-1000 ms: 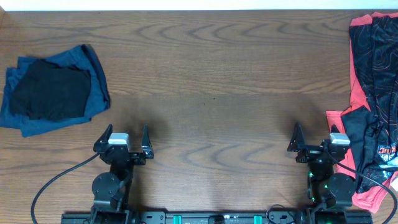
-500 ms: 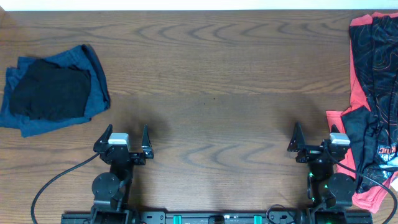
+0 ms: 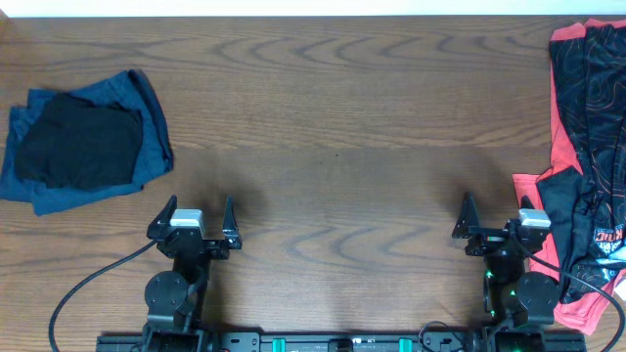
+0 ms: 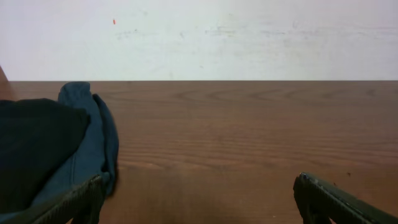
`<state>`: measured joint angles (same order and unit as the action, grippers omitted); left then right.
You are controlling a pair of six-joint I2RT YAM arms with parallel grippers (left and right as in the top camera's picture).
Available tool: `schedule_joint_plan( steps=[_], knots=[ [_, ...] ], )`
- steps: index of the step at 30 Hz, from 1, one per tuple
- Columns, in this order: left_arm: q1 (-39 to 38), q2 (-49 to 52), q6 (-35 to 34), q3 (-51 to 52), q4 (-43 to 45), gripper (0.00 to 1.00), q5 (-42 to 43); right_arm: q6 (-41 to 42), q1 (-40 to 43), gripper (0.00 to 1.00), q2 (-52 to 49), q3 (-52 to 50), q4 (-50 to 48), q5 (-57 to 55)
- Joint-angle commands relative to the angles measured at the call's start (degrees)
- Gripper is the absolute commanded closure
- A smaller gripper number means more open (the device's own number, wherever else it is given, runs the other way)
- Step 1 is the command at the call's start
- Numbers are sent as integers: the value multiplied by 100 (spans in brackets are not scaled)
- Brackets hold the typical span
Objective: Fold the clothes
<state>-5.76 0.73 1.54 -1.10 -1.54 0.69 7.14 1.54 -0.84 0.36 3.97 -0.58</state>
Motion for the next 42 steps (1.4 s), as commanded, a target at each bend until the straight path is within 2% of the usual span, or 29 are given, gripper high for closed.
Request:
schedule_joint_plan(
  steps=[1,8,12,17,23,34,39,42],
  knots=[
    [22,-50,57,87,-251,2,-96,-55,37,1,42,-4,28,44],
    [22,-50,22,87,-247,2,-94,-52,37,1,26,-4,31,63],
    [22,-48,-404,66,-278,2,-92,-52,37,1,-66,24,66,57],
    [22,151,-658,-297,-756,2,0,-50,37,1,-487,446,737,-378],
    [22,1150,-658,-1241,-1812,2,17,168,44,1,-1738,1346,1550,-870],
    [22,4039,-658,-3344,-3086,2,35,262,61,1,-5099,2979,2149,-455],
    [22,4616,-1029,-3589,-3187,2,35,203,61,1,-6008,3442,2028,-481],
    [22,4791,-1029,-3589,-3209,2,37,190,94,1,-6288,3447,1781,-1025]
  ],
)
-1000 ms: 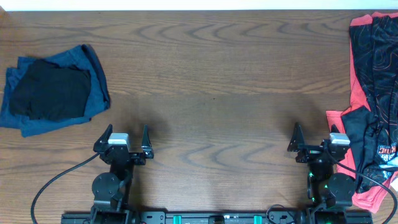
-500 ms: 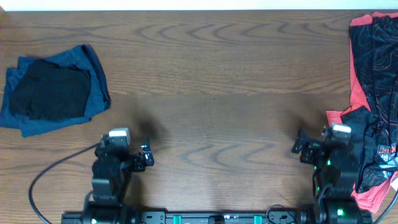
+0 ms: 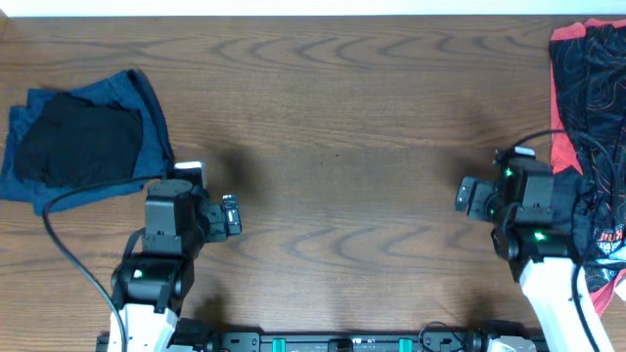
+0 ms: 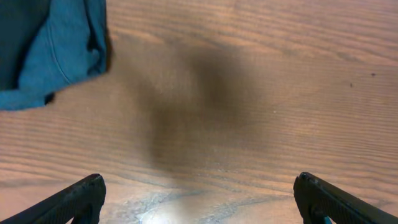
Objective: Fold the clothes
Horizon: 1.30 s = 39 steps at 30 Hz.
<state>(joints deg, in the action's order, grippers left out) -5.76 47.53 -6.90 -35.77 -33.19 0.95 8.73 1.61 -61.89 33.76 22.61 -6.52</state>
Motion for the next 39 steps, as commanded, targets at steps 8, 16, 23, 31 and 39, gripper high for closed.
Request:
schedule_joint_plan(
  steps=[8,16,23,31,39],
  knots=[
    [22,334,-186,-122,-83,2,9,737,782,1,-745,107,-505,-2330],
    [22,332,-186,-122,-83,2,9,734,1436,18,-1506,107,-1108,-2258],
    [22,332,-184,-122,-81,2,9,737,1714,28,-2245,105,-1681,-2258],
    [22,332,-186,-122,-81,2,9,754,1720,30,-2837,105,-2225,-2236],
    [22,332,-186,-122,-59,2,9,754,1725,33,-2920,105,-2435,-2236]
  ],
)
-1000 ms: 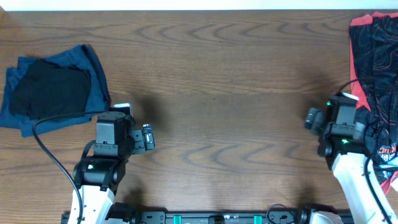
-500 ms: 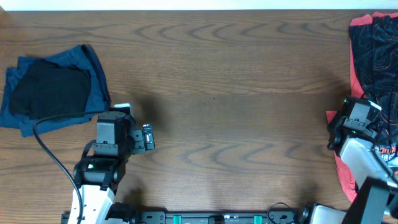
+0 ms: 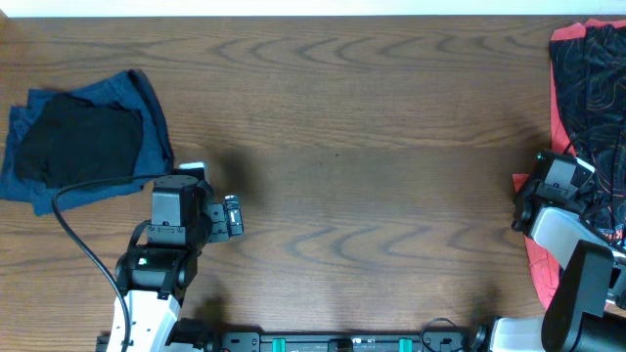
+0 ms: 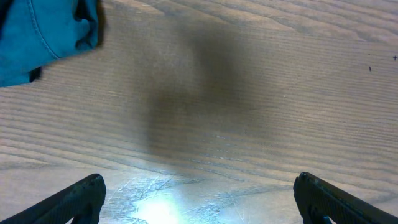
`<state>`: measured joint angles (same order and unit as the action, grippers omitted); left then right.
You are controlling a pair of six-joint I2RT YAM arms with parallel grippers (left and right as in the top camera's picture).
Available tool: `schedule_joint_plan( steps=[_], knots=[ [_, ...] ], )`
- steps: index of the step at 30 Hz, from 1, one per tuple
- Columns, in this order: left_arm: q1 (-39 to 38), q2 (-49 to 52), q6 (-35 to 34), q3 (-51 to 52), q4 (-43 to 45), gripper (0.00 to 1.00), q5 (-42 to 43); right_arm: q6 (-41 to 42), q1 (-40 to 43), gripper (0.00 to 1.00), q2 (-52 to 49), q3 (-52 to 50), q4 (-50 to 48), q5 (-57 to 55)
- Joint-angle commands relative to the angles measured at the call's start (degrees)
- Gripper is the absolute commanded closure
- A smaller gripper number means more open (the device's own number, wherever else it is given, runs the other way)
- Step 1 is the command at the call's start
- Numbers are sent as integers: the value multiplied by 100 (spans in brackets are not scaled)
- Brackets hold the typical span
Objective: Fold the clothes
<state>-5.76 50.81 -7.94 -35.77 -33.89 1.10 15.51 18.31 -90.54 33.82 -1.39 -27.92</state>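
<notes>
A red and black garment [image 3: 585, 117] lies crumpled along the table's right edge. At the left sits a folded pile, a black garment [image 3: 78, 145] on a blue one [image 3: 152, 117], whose corner shows in the left wrist view [image 4: 43, 31]. My left gripper [image 3: 223, 217] hangs open over bare wood just right of the pile, its fingers far apart [image 4: 199, 202]. My right gripper [image 3: 546, 188] is at the left edge of the red and black garment. Its fingers are hidden under the wrist.
The brown wooden table [image 3: 342, 147] runs between the two heaps of cloth. The arm bases and a cable [image 3: 83, 244] stand at the front edge. A white wall borders the far side.
My right arm has moved right, from over bare wood to the edge of the red and black garment. My left gripper has barely shifted and is still open.
Both arms first rested at the front edge with grippers open and facing the back wall. Then both were out over the table pointing down, the left beside the blue pile. Now the right one is at the red and black garment.
</notes>
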Motion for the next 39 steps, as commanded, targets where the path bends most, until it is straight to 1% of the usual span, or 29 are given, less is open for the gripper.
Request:
schedule_joint_plan(
  steps=[1,7,25,28,34,36,39],
  knots=[
    [22,4,-81,-122,9,2,-7,79,55,33,-55,98,-39,-96],
    [22,4,-81,-122,13,2,-7,76,55,32,-55,98,-39,501],
    [22,4,-81,-122,9,2,-7,79,317,31,-57,98,-98,505],
    [22,4,-79,-122,9,2,-4,79,317,33,-57,98,-103,505],
    [22,4,-79,-122,9,2,-4,81,317,40,-57,98,-105,507],
    [22,4,-79,-122,11,2,-7,173,317,39,-57,98,-107,509],
    [22,4,-79,-122,11,2,-7,190,317,33,-68,98,-107,678]
  ],
)
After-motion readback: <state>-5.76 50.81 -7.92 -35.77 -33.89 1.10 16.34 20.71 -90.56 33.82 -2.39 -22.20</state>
